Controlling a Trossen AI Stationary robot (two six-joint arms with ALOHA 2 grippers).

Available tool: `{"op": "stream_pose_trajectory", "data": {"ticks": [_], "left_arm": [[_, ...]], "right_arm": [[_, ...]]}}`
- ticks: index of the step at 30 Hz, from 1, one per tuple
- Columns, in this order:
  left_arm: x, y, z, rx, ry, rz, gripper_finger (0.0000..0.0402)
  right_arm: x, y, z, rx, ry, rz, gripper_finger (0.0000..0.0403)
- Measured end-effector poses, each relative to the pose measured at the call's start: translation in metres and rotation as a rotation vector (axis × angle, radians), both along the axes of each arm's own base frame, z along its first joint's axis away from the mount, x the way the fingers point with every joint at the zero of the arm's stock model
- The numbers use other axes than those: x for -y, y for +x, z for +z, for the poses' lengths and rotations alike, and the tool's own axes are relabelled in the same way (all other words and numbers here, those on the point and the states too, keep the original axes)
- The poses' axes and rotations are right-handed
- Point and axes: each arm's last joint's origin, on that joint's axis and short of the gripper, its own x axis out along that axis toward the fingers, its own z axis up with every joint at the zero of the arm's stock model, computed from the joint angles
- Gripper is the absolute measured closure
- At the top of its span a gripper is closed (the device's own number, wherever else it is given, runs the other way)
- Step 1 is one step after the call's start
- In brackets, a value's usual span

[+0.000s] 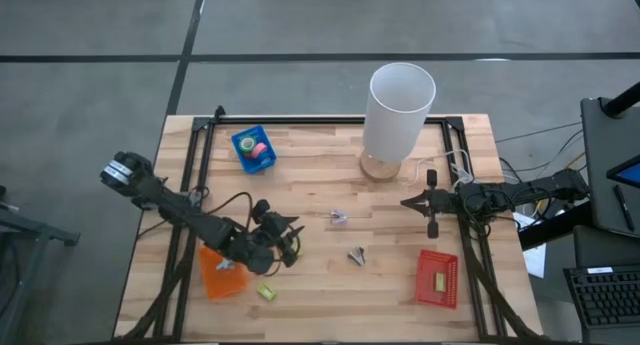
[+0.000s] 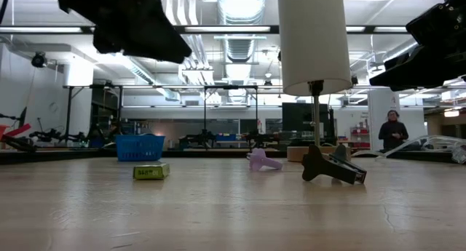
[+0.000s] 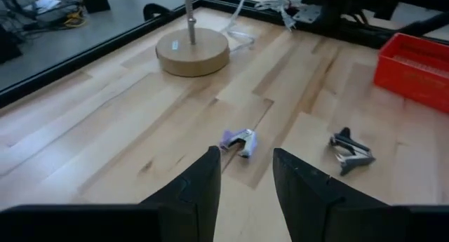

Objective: Pick and place Stapler, Stapler remover, tape
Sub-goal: Put the purple staple remover into the orange basket

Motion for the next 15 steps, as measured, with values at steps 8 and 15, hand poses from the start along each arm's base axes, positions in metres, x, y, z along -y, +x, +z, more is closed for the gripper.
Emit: {"op": "stream_pose_trajectory", "data": {"ticks": [8,15], "left_arm": [[-0.007,0.017,-0.011,0.0,-0.027,-0.014,0.0268],[-0.013,0.027,-0.015,0.004,-0.034,-0.019,0.0268]], "right_arm": [[0.0,0.0,0.0,0.0,0.0,0.0,0.0394],[0.0,0.0,0.0,0.0,0.0,-0.001,0.0394]]}}
